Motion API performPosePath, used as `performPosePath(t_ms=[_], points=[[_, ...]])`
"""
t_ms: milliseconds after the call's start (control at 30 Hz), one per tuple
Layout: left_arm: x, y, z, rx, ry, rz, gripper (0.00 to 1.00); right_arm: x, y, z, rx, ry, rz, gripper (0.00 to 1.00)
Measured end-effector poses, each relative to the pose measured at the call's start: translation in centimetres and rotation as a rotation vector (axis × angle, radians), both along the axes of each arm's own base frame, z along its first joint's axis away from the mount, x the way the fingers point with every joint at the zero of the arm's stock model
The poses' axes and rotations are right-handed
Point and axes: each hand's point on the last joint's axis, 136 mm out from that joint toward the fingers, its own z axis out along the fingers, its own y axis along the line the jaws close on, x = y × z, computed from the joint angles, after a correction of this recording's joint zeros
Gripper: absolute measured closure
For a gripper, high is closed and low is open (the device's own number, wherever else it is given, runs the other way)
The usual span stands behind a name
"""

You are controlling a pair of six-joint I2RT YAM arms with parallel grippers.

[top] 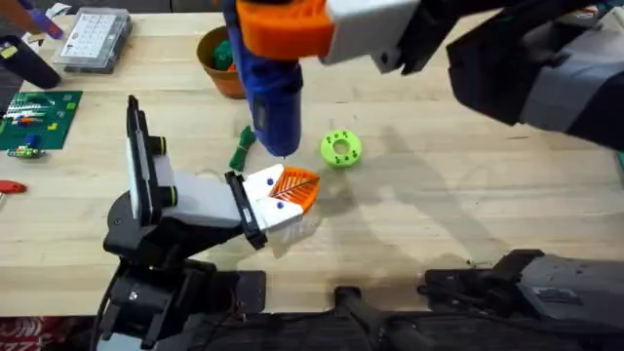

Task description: Pick up the gripper from the table and insert it into the empty holder that is missing its gripper. Then pick up a screw, insert it into the mounting hole, and use the screwdriver to tighten it. Finally, clean up the table by picking up the vegetable and placing it into the bucket.

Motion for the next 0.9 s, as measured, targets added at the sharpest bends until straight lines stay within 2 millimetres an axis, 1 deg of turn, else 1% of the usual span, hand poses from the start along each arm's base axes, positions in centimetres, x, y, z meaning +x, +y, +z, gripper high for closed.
performPosePath(t_ms=[233, 367, 467, 900], points=[[0.0, 0.0, 0.0, 0.0, -0.001, 0.0, 0.99, 0.1, 0.1, 1.9, -0.023, 0.019, 0.014, 0.955], [0.0, 0.0, 0.0, 0.003, -0.007, -0.001, 0.99, -0.1, 0.0, 3.3, -0.008, -0.008, 0.017, 0.955], [0.0, 0.0, 0.0, 0.004, -0.009, -0.001, 0.99, -0.3, -0.1, 3.9, 0.004, -0.027, 0.017, 0.955], [0.0, 0.0, 0.0, 0.005, -0.011, -0.001, 0.99, -0.3, -0.1, 3.8, 0.011, -0.044, 0.014, 0.955]])
